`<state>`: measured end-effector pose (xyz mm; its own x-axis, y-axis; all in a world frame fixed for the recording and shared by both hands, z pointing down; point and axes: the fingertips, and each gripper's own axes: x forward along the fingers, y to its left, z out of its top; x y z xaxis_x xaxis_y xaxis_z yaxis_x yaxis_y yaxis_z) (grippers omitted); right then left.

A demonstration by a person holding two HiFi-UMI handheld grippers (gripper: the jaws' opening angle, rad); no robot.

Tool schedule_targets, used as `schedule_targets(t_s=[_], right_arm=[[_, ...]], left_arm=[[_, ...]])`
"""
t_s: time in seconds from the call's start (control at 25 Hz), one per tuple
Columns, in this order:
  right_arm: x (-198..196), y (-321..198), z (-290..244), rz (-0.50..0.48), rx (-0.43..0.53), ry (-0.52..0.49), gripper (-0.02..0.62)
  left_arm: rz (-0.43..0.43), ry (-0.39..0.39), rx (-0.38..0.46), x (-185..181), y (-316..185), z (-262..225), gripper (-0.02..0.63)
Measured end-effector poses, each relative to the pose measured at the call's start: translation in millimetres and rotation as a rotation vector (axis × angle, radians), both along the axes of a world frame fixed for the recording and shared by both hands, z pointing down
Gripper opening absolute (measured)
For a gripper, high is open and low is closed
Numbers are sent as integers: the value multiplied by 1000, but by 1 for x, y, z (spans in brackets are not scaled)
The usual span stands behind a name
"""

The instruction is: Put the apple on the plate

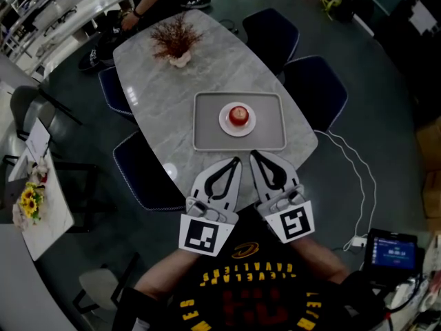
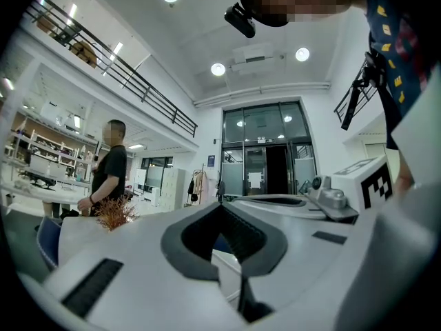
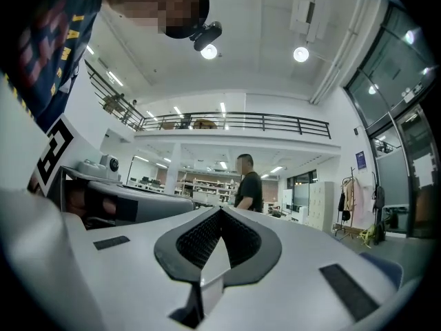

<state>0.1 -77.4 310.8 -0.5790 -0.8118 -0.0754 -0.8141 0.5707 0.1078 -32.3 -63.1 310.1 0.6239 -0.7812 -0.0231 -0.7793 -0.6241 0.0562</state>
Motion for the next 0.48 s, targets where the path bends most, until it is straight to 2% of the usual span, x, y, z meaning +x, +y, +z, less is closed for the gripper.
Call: schedule_targets(t_s=[0.48], right_arm=[[-1, 3, -3, 4, 7, 7, 6]], left_arm=[[-8, 8, 1, -2, 0, -1, 2]])
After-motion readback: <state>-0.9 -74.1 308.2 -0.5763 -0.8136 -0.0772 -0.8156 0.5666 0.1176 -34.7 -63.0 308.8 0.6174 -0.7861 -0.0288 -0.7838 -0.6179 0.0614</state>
